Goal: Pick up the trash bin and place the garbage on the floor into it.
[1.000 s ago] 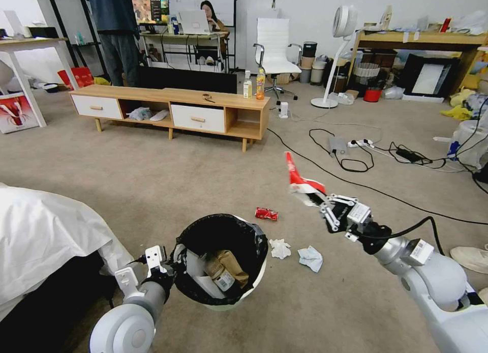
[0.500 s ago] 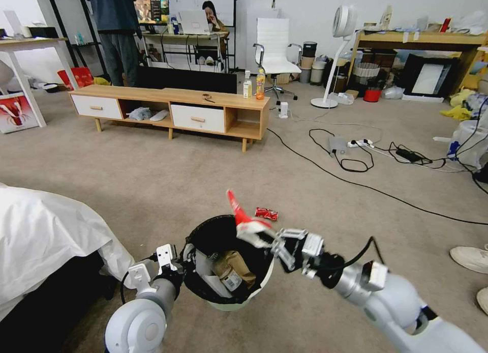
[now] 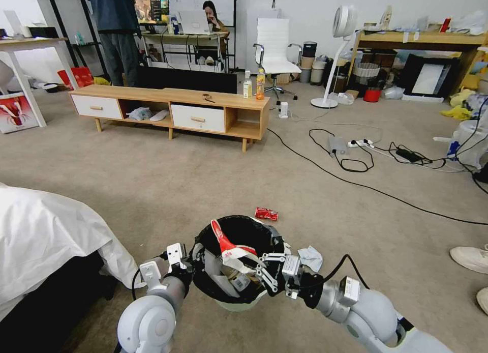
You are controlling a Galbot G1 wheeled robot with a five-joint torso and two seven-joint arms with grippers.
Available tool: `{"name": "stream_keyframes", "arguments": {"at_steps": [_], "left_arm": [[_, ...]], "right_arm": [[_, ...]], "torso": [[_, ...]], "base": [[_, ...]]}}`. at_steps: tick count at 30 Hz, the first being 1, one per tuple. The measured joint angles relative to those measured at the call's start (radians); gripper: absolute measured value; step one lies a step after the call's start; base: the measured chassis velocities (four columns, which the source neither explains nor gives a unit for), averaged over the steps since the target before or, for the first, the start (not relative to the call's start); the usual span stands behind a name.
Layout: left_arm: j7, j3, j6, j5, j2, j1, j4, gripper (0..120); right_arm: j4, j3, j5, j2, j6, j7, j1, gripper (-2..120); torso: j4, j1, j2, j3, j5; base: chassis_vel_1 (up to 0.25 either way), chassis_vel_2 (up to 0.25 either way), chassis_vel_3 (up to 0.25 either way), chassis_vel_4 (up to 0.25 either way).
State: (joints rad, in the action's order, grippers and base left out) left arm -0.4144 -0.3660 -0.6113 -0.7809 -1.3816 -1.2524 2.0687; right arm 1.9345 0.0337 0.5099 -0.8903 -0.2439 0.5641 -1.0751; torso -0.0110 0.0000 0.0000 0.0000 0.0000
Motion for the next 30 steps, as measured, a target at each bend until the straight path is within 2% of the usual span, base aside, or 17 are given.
{"name": "stream_keyframes", "arguments": {"at_steps": [6, 8, 9, 13, 14, 16, 18, 19, 20, 22, 23, 25, 27, 28, 30], "left_arm": [[-0.007, 0.005, -0.002, -0.007, 0.002, -0.003, 0.004, 7], [-0.022, 0.005, -0.012, -0.02, 0.007, -0.01, 0.017, 7], [-0.022, 0.005, -0.012, -0.02, 0.007, -0.01, 0.017, 7], [-0.088, 0.006, -0.053, -0.082, 0.013, -0.03, 0.055, 7], [-0.088, 0.006, -0.053, -0.082, 0.013, -0.03, 0.055, 7], [-0.126, 0.0, -0.073, -0.107, 0.017, -0.043, 0.071, 7], [-0.136, -0.003, -0.079, -0.115, 0.018, -0.047, 0.076, 7], [-0.149, -0.006, -0.086, -0.125, 0.021, -0.055, 0.084, 7], [-0.149, -0.006, -0.086, -0.125, 0.021, -0.055, 0.084, 7], [-0.167, -0.009, -0.095, -0.141, 0.024, -0.065, 0.102, 7], [-0.167, -0.009, -0.095, -0.141, 0.024, -0.065, 0.102, 7], [-0.177, -0.011, -0.1, -0.152, 0.026, -0.072, 0.114, 7], [-0.18, -0.012, -0.101, -0.155, 0.026, -0.075, 0.118, 7], [-0.183, -0.012, -0.102, -0.159, 0.027, -0.078, 0.124, 7], [-0.187, -0.012, -0.103, -0.165, 0.027, -0.08, 0.129, 7]], "right_arm": [[-0.009, -0.001, -0.012, 0.0, -0.001, -0.022, -0.001, 0], [-0.014, 0.005, -0.019, 0.0, -0.001, -0.033, -0.001, 13], [-0.014, 0.005, -0.019, 0.0, -0.001, -0.033, -0.001, 13], [-0.022, 0.009, -0.021, -0.003, -0.002, -0.041, -0.001, 29], [-0.022, 0.009, -0.021, -0.003, -0.002, -0.041, -0.001, 29], [-0.026, 0.012, -0.021, -0.006, -0.003, -0.043, -0.003, 41], [-0.026, 0.013, -0.02, -0.007, -0.003, -0.043, -0.004, 44], [-0.026, 0.015, -0.02, -0.007, -0.003, -0.044, -0.005, 51], [-0.026, 0.015, -0.02, -0.007, -0.003, -0.044, -0.005, 51], [-0.026, 0.017, -0.018, -0.007, -0.003, -0.048, -0.01, 62], [-0.026, 0.017, -0.018, -0.007, -0.003, -0.048, -0.01, 62], [-0.026, 0.021, -0.018, -0.007, -0.003, -0.051, -0.015, 73], [-0.026, 0.023, -0.017, -0.007, -0.003, -0.051, -0.018, 77], [-0.024, 0.027, -0.017, -0.005, -0.003, -0.053, -0.021, 86], [-0.022, 0.032, -0.017, -0.004, -0.003, -0.053, -0.024, 90]], "torso": [[0.0, 0.0, 0.0, 0.0, 0.0], [0.0, 0.0, 0.0, 0.0, 0.0], [0.0, 0.0, 0.0, 0.0, 0.0], [0.0, 0.0, 0.0, 0.0, 0.0], [0.0, 0.0, 0.0, 0.0, 0.0], [0.0, 0.0, 0.0, 0.0, 0.0], [0.0, 0.0, 0.0, 0.0, 0.0], [0.0001, 0.0, 0.0, 0.0, 0.0], [0.0001, 0.0, 0.0, 0.0, 0.0], [0.0, 0.0, 0.0, 0.0, 0.0], [0.0, 0.0, 0.0, 0.0, 0.0], [0.0, 0.0, 0.0, 0.0, 0.0], [0.0, 0.0, 0.0, 0.0, 0.0], [0.0, 0.0, 0.0, 0.0, 0.0], [0.0, 0.0, 0.0, 0.0, 0.0]], "base": [[0.0, 0.0, 0.0, 0.0], [0.0, 0.0, 0.0, 0.0], [0.0, 0.0, 0.0, 0.0], [0.0, 0.0, 0.0, 0.0], [0.0, 0.0, 0.0, 0.0], [0.0, 0.0, 0.0, 0.0], [0.0, 0.0, 0.0, 0.0], [0.0, 0.0, 0.0, 0.0], [0.0, 0.0, 0.0, 0.0], [0.0, 0.0, 0.0, 0.0], [0.0, 0.0, 0.0, 0.0], [0.0, 0.0, 0.0, 0.0], [0.0, 0.0, 0.0, 0.0], [0.0, 0.0, 0.0, 0.0], [0.0, 0.0, 0.0, 0.0]]}}
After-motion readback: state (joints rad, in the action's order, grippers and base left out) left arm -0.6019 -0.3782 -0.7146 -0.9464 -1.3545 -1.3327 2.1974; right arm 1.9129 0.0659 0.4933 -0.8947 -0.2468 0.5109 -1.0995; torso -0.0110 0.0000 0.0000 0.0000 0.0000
